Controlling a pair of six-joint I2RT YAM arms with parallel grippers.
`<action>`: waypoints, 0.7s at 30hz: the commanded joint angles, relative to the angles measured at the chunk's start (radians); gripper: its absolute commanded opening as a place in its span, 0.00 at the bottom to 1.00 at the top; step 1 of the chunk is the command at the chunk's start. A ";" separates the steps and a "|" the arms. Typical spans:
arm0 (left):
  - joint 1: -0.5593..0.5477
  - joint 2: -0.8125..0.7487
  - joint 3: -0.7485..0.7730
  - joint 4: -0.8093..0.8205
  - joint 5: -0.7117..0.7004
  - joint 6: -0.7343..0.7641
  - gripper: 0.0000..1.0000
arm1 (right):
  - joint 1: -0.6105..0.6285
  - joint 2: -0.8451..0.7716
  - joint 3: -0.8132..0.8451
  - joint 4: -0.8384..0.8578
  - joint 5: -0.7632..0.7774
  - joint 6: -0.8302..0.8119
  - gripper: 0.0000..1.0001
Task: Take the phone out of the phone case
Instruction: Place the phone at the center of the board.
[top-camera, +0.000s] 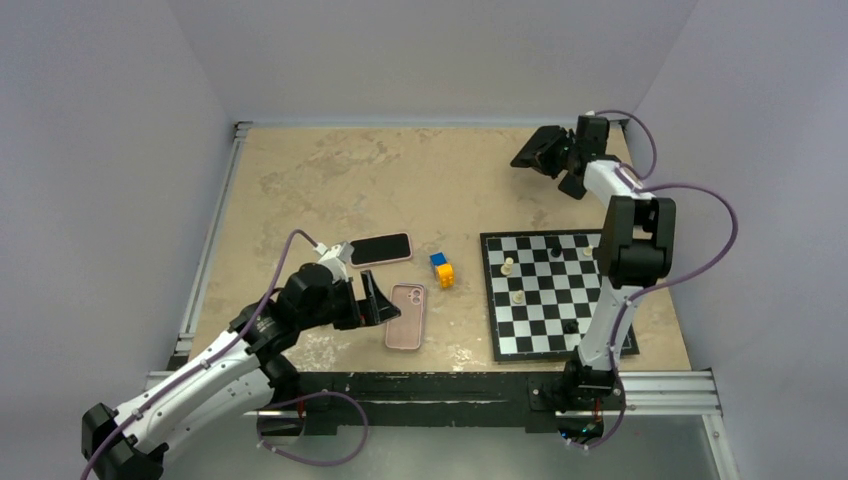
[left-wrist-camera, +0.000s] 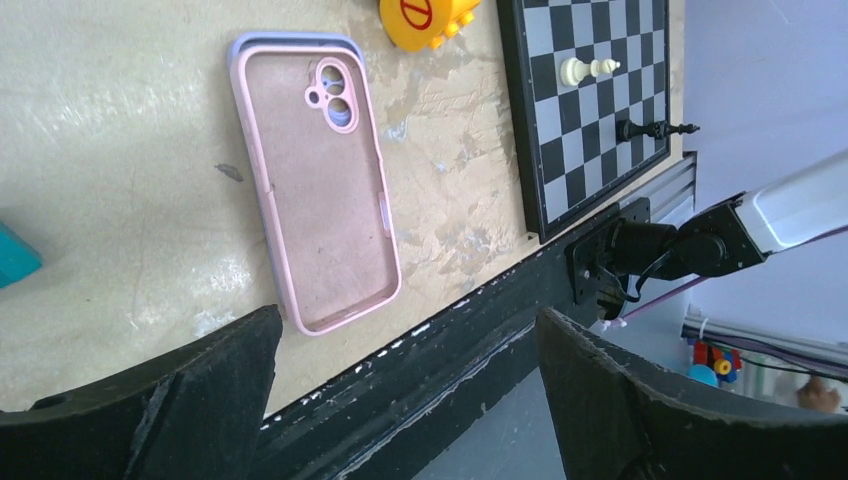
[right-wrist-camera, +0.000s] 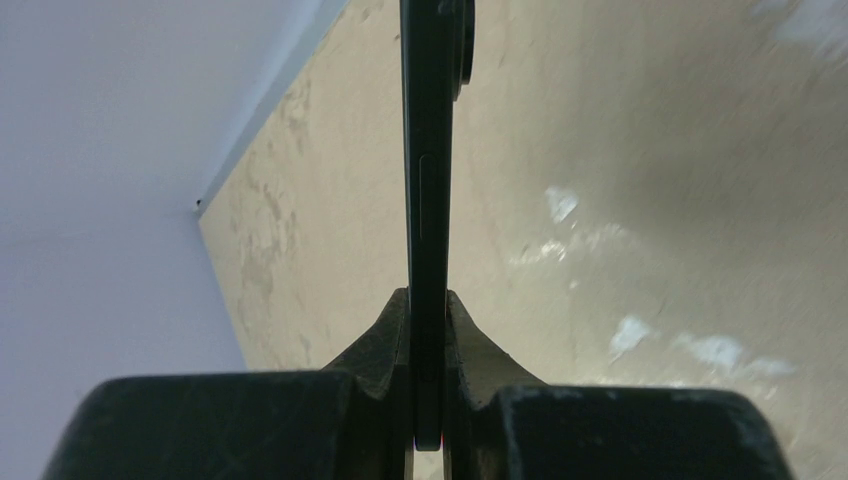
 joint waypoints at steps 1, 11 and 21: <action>-0.003 -0.023 0.061 -0.049 -0.030 0.098 1.00 | -0.023 0.120 0.210 -0.085 -0.103 -0.092 0.01; -0.004 -0.039 0.064 -0.038 -0.009 0.116 1.00 | -0.103 0.226 0.261 -0.100 -0.111 -0.130 0.08; -0.004 -0.070 0.061 -0.039 -0.008 0.107 1.00 | -0.140 0.286 0.285 -0.123 -0.100 -0.155 0.15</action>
